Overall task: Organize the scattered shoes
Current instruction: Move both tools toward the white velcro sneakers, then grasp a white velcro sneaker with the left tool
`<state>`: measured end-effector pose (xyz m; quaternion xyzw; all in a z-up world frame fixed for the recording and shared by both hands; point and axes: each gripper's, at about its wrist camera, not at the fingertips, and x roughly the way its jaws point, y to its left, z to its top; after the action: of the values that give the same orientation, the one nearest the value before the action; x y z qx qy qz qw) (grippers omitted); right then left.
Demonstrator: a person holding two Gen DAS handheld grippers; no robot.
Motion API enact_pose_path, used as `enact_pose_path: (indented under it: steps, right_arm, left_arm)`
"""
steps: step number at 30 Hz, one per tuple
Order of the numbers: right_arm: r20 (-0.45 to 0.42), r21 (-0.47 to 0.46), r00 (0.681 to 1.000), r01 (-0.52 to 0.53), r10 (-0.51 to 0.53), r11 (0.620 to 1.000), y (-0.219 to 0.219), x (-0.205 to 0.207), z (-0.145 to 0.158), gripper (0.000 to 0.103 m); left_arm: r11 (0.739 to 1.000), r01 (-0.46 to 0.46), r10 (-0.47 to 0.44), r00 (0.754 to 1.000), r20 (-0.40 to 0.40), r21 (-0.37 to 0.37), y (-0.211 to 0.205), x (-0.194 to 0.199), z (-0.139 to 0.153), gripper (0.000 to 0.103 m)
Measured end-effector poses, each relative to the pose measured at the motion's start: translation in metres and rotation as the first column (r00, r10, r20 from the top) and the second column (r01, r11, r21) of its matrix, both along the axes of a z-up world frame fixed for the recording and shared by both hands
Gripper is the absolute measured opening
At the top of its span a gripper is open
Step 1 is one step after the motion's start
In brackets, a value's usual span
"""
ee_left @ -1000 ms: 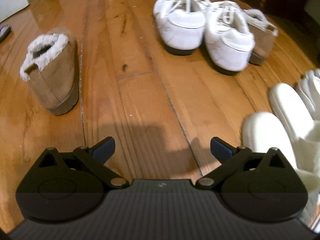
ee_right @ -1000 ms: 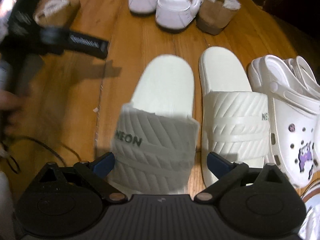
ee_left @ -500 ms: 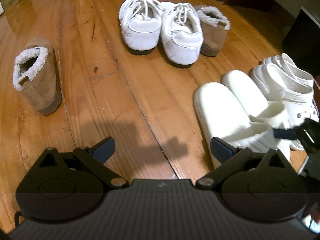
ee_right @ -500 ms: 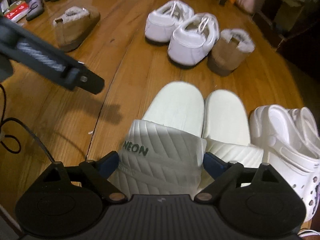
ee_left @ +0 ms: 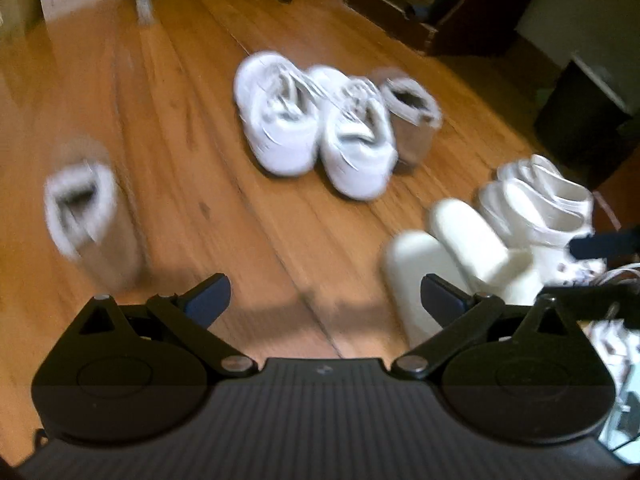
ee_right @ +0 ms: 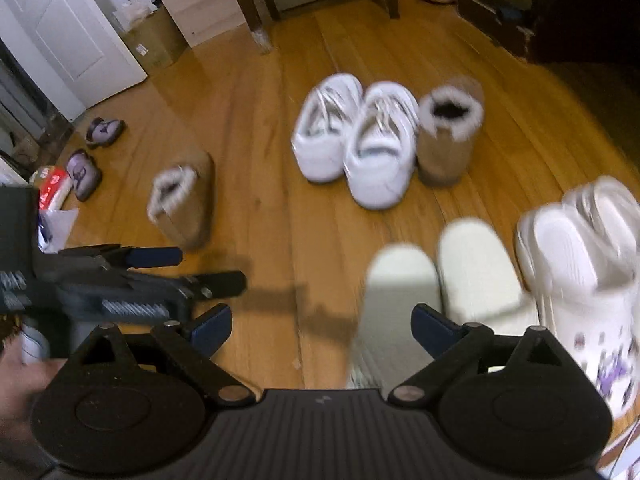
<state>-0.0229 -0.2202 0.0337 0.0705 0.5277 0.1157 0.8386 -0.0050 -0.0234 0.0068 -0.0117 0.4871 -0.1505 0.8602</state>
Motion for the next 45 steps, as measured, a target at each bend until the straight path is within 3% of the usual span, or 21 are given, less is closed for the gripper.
enact_pose_path:
  steps: [3,6,8,13,16,20,23,27,29,31,33,36,37,39,41,44,45]
  right_arm:
    - [-0.067,0.039,0.997,0.036,-0.033,0.999,0.016,0.046,0.004,0.090]
    - [-0.069,0.044,0.996,0.060,-0.057,0.997,0.030,0.082,-0.002,0.068]
    - [-0.031,0.070,0.997,0.068,-0.066,0.995,0.035,0.101,-0.012,0.040]
    - [-0.063,0.284,0.989,0.148,-0.135,0.947,0.016,0.131,-0.056,0.038]
    - [-0.065,0.337,0.988,0.154,-0.140,0.929,0.005,0.132,-0.074,0.040]
    - [-0.035,0.323,0.988,0.151,-0.148,0.934,0.000,0.136,-0.087,0.043]
    - [-0.105,0.367,0.981,0.191,-0.164,0.910,-0.001,0.141,-0.094,0.043]
    - [-0.139,0.392,0.977,0.202,-0.159,0.897,0.001,0.135,-0.090,0.044]
    - [-0.138,0.397,0.978,0.197,-0.154,0.896,0.002,0.130,-0.084,0.050]
    - [-0.124,0.384,0.979,0.195,-0.159,0.902,0.003,0.126,-0.082,0.052]
    - [-0.118,0.381,0.979,0.198,-0.165,0.903,0.002,0.121,-0.080,0.053]
    - [-0.130,0.405,0.977,0.209,-0.170,0.890,-0.004,0.107,-0.081,0.053]
    - [-0.137,0.400,0.976,0.212,-0.171,0.891,-0.006,0.102,-0.082,0.053]
    - [-0.148,0.393,0.973,0.222,-0.177,0.892,-0.010,0.097,-0.084,0.053]
    - [-0.181,0.399,0.966,0.245,-0.186,0.883,-0.016,0.093,-0.087,0.053]
    - [-0.197,0.396,0.961,0.259,-0.194,0.881,-0.021,0.091,-0.090,0.053]
    - [-0.193,0.383,0.961,0.261,-0.199,0.886,-0.022,0.090,-0.090,0.053]
  left_arm:
    - [0.997,-0.053,0.052,0.998,-0.026,-0.047,0.013,0.046,0.003,0.103]
    - [0.992,-0.101,0.098,0.994,-0.041,-0.071,0.022,0.079,-0.002,0.102]
    - [0.992,-0.123,0.123,0.992,-0.012,-0.041,0.025,0.101,-0.007,0.102]
    - [0.985,-0.172,0.172,0.985,0.000,-0.008,0.029,0.150,-0.028,0.102]
    - [0.980,-0.200,0.200,0.980,0.005,0.014,0.025,0.174,-0.041,0.102]
    - [0.974,-0.206,0.203,0.978,0.037,0.094,0.013,0.196,-0.059,0.102]
    - [0.971,-0.202,0.196,0.979,0.053,0.129,0.005,0.211,-0.072,0.102]
    - [0.978,-0.182,0.180,0.983,0.031,0.100,0.002,0.225,-0.085,0.101]
    - [0.985,-0.160,0.159,0.987,0.026,0.060,0.001,0.232,-0.091,0.098]
    - [0.990,-0.140,0.139,0.990,0.018,0.024,-0.001,0.238,-0.098,0.089]
    - [0.991,-0.134,0.134,0.991,-0.019,0.005,-0.003,0.247,-0.107,0.072]
    - [0.985,-0.169,0.168,0.986,-0.021,-0.027,-0.001,0.253,-0.114,0.074]
    - [0.983,-0.181,0.181,0.984,-0.007,-0.036,0.000,0.254,-0.114,0.078]
    - [0.986,-0.159,0.159,0.987,-0.011,-0.054,-0.002,0.260,-0.121,0.094]
    - [0.985,-0.153,0.151,0.988,-0.027,-0.082,-0.001,0.261,-0.131,0.094]
    - [0.978,-0.157,0.156,0.988,-0.021,-0.137,0.001,0.255,-0.129,0.065]
    - [0.978,-0.161,0.162,0.987,-0.010,-0.130,-0.001,0.250,-0.124,0.061]
